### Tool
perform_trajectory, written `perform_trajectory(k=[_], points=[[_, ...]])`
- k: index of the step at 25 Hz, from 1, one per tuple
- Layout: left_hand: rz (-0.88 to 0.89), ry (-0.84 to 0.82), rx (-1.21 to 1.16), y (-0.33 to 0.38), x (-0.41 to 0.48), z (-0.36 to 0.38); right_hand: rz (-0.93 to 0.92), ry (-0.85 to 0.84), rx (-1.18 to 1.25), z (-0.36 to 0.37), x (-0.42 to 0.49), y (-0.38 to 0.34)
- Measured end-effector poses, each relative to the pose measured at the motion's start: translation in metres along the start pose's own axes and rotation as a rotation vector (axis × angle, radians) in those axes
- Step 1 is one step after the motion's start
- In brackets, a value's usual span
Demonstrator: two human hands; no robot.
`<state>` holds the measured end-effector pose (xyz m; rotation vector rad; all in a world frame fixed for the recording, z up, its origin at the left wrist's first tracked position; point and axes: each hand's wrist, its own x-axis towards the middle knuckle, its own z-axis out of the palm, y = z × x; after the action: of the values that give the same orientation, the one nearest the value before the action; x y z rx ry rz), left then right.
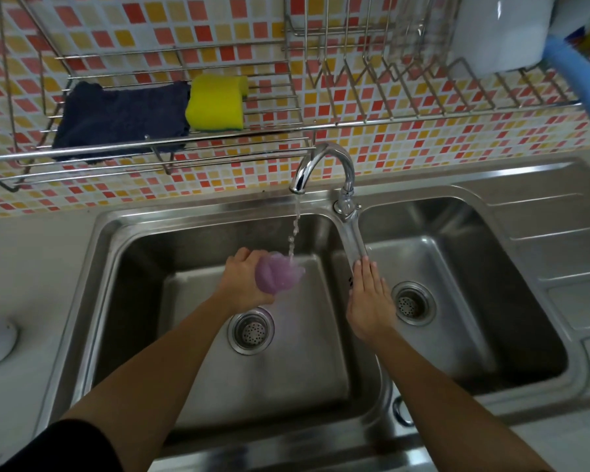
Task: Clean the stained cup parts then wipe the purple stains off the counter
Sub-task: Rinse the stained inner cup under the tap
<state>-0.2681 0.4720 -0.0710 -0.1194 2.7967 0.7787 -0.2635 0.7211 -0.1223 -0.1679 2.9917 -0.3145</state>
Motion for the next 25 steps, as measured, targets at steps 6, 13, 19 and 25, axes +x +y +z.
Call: perform_trajectory(k=[6, 13, 19, 25], points=[[-0.077, 0.006, 0.314, -0.015, -0.007, -0.005, 0.000, -0.001, 0.009, 0.000, 0.001, 0.000], [0.100, 0.037, 0.610, -0.010, -0.014, -0.020, -0.006, -0.018, -0.016, -0.002, 0.000, 0.000], [0.409, 0.171, 0.881, -0.005, -0.027, -0.032, -0.016, -0.020, -0.017, -0.004, 0.000, -0.001], [-0.076, 0.186, -0.284, -0.009, -0.055, -0.056, -0.103, 0.163, 0.133, -0.044, -0.019, -0.035]])
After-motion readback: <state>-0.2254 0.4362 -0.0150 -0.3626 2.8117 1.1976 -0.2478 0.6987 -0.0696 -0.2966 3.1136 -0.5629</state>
